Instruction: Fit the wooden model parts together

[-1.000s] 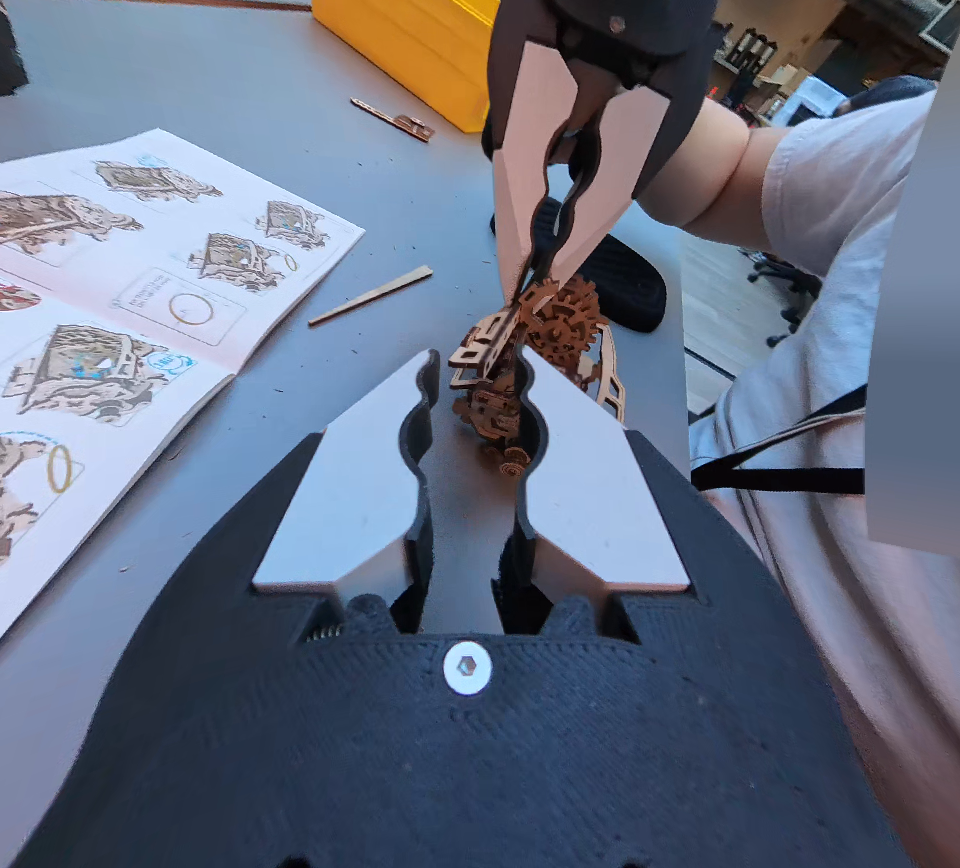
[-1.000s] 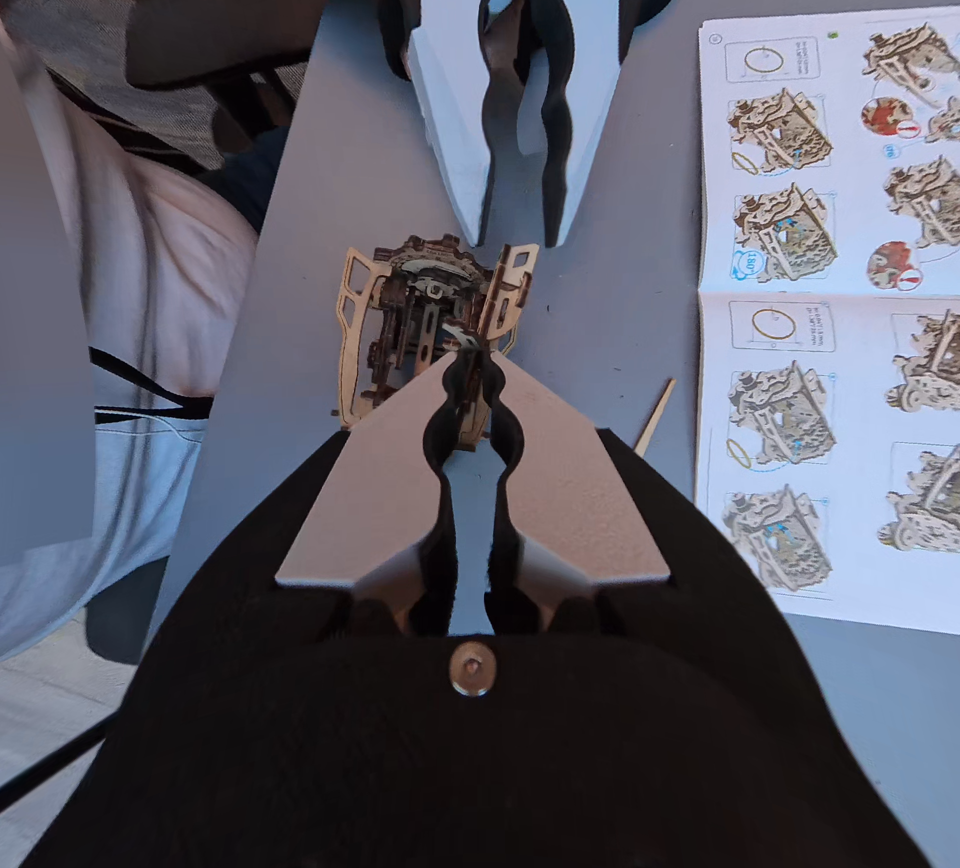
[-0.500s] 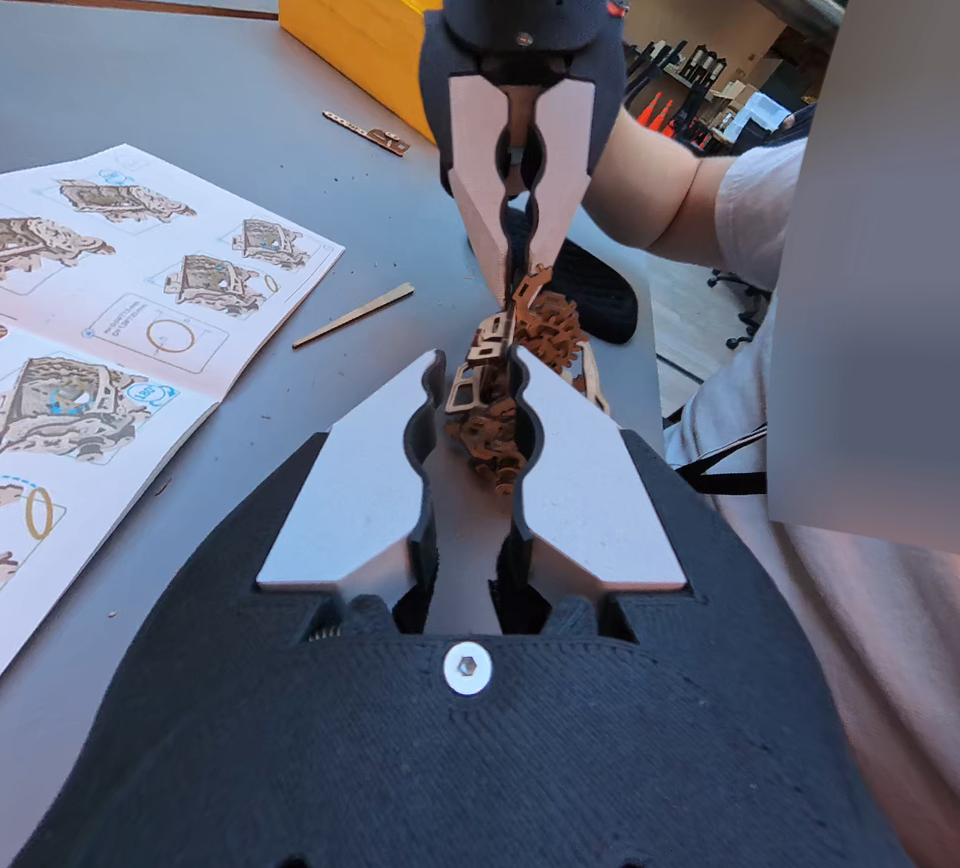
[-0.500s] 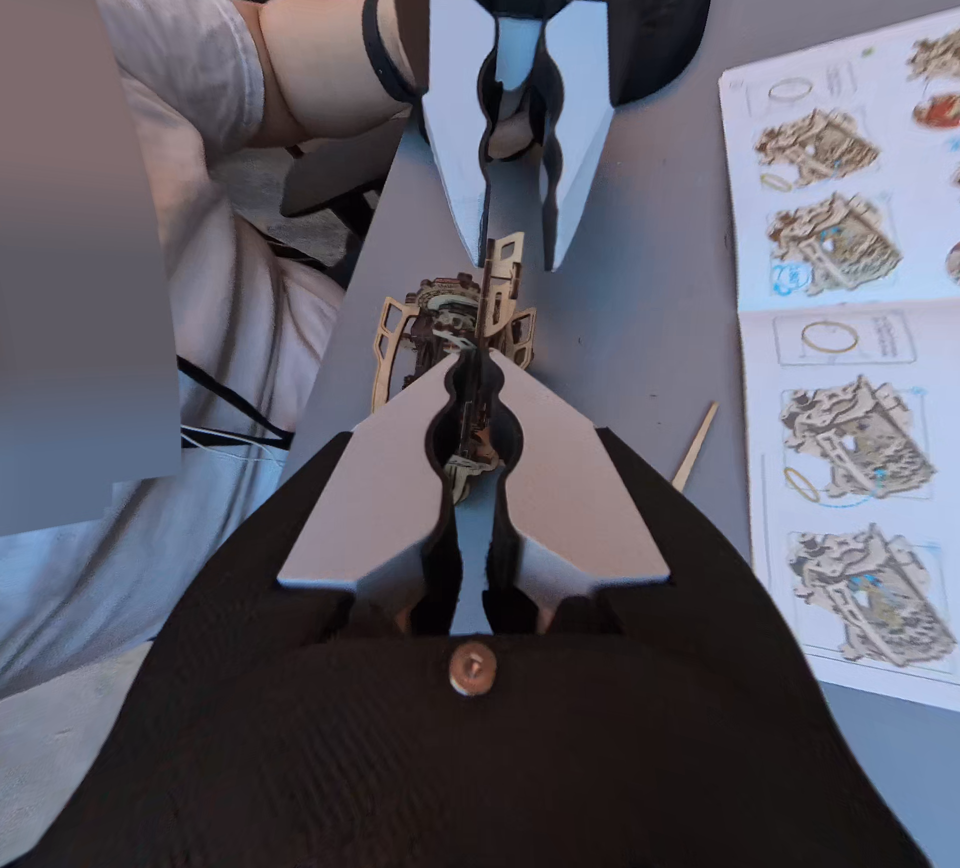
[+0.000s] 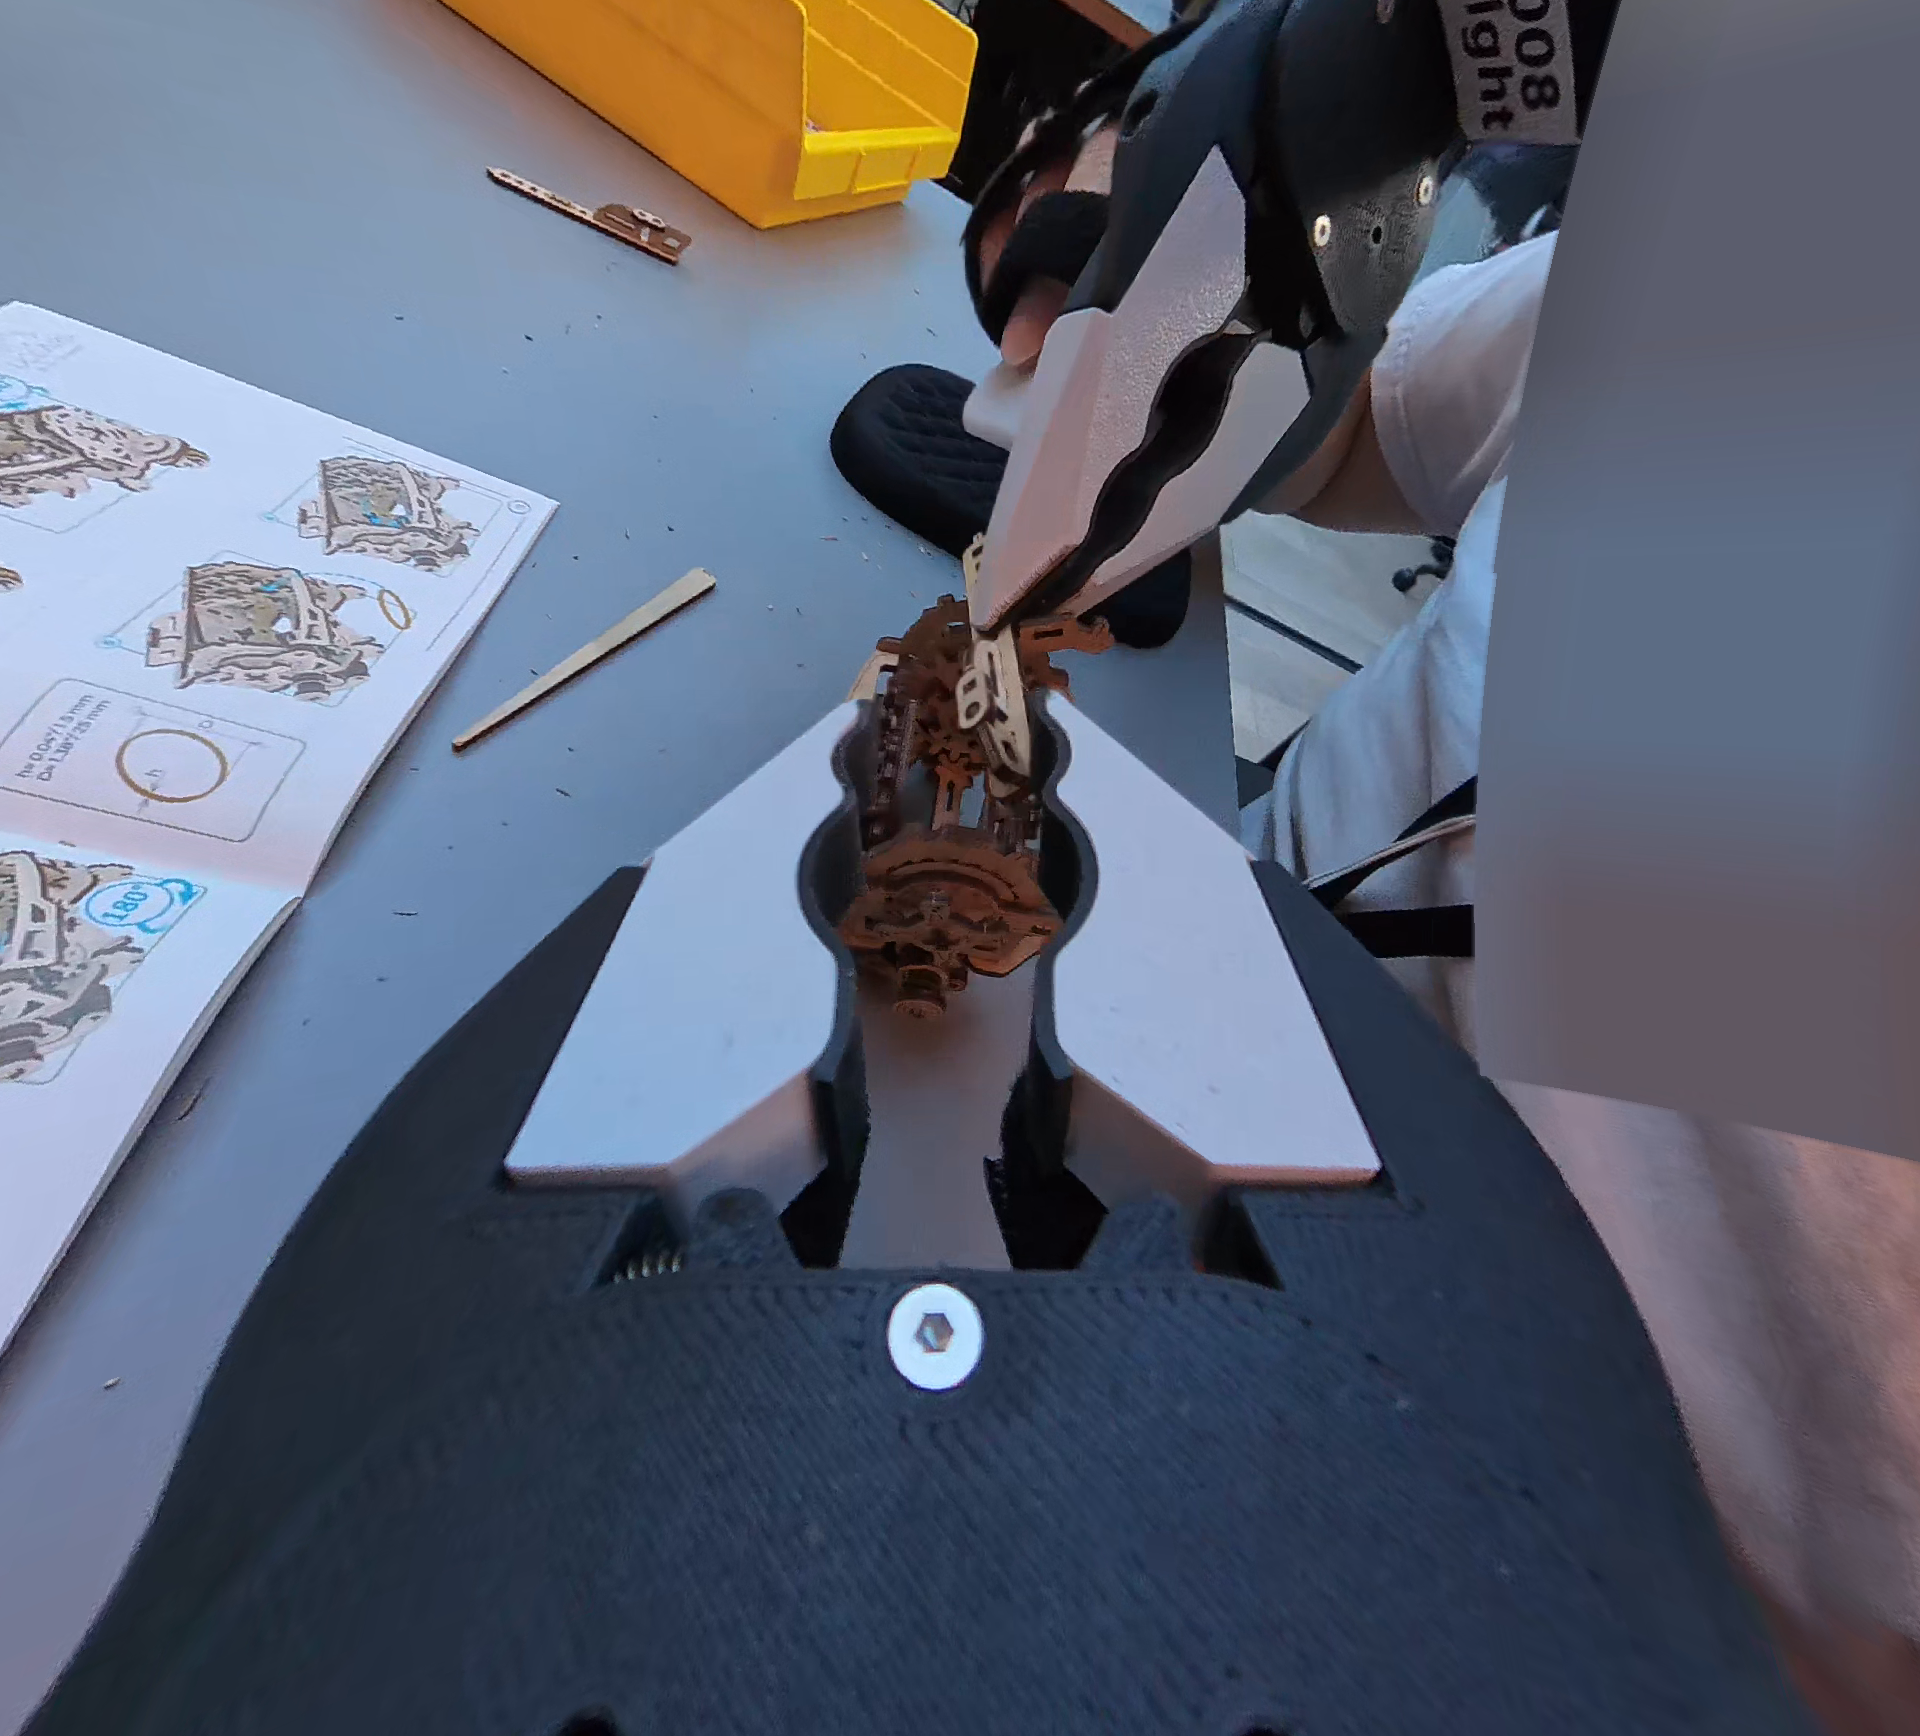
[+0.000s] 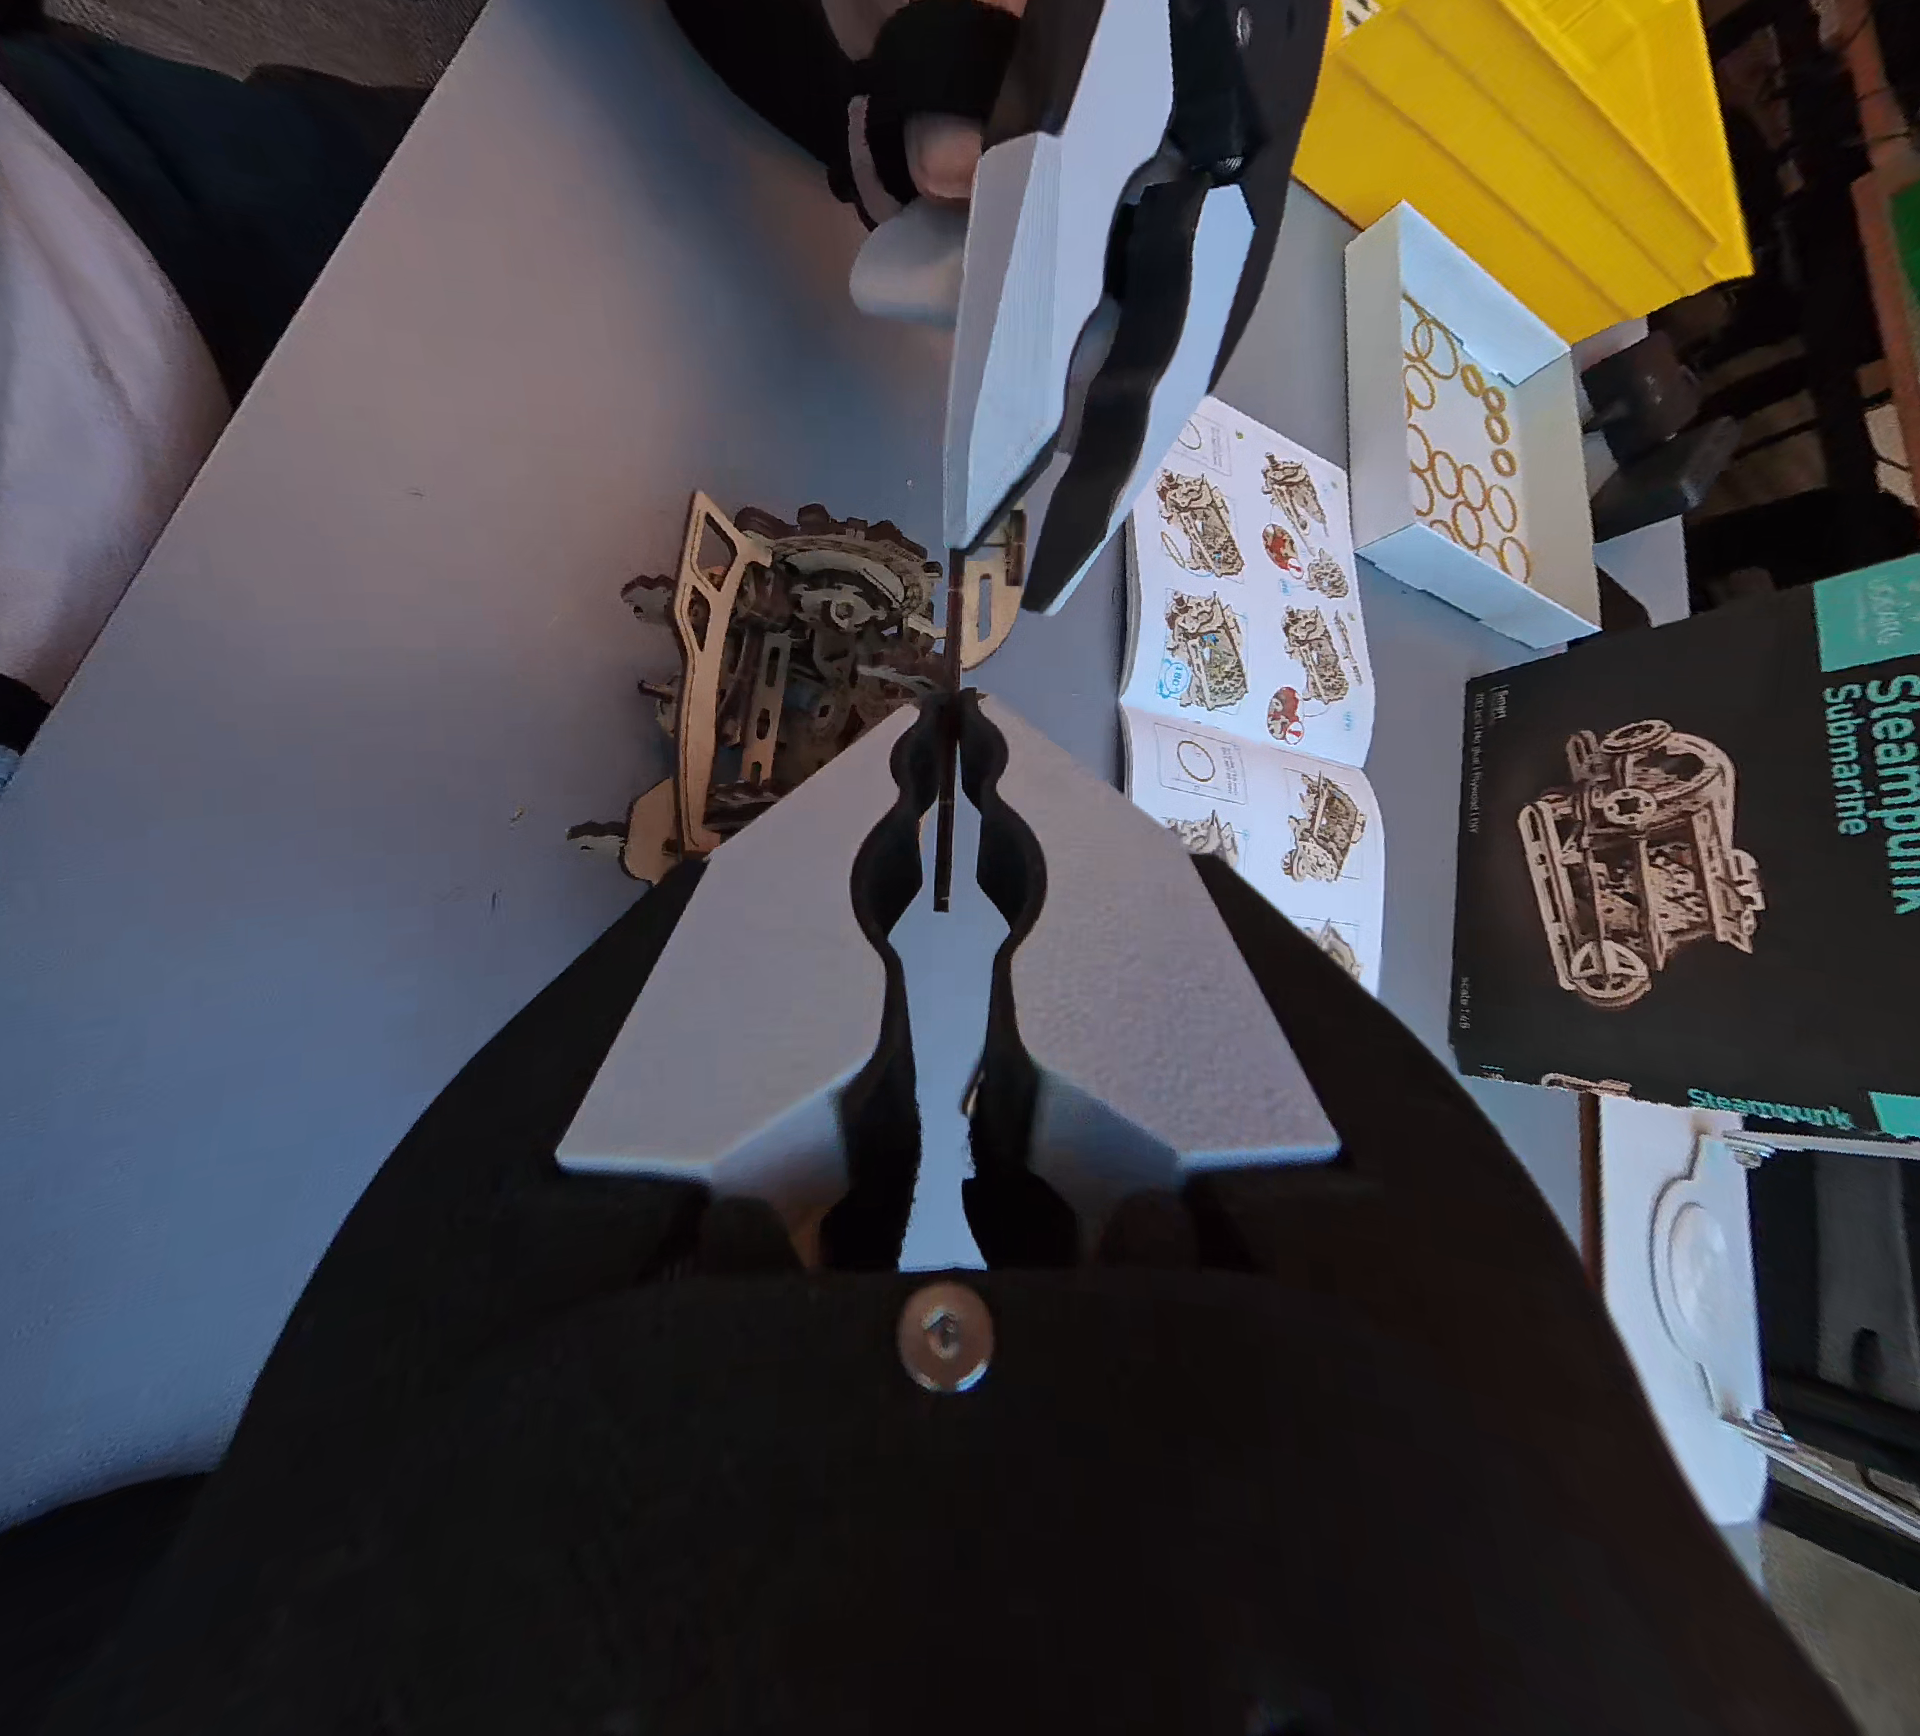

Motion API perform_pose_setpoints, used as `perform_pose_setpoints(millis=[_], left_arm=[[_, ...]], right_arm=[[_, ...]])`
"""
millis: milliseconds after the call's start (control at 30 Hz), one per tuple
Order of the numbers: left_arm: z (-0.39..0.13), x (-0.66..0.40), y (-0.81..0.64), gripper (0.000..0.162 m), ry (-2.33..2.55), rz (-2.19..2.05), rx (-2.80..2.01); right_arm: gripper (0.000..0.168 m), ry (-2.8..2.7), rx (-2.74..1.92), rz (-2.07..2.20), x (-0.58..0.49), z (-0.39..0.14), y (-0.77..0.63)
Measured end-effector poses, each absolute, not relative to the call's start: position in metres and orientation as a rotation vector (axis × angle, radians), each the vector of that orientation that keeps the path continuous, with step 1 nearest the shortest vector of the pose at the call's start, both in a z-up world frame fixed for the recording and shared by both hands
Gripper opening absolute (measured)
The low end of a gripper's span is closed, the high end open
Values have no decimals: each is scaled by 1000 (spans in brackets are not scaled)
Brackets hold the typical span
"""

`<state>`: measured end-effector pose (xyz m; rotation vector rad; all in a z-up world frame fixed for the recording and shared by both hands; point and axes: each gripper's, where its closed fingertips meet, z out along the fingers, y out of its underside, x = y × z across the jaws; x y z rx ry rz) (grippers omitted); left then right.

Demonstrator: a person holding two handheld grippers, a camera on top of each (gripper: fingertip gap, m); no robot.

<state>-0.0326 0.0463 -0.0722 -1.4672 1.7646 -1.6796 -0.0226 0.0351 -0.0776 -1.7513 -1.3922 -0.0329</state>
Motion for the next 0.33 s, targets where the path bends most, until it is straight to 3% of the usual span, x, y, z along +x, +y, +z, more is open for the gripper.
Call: perform_pose_setpoints(millis=[167,333], left_arm=[[-75,-36,41,9,1835,-1736,-1493],[-78,-36,41,8,1905,-1715,-1449]], right_arm=[[2,-1383,-1698,-199,-23,-82,37],[2,-1345,-1745,-248,-21,-85,37]])
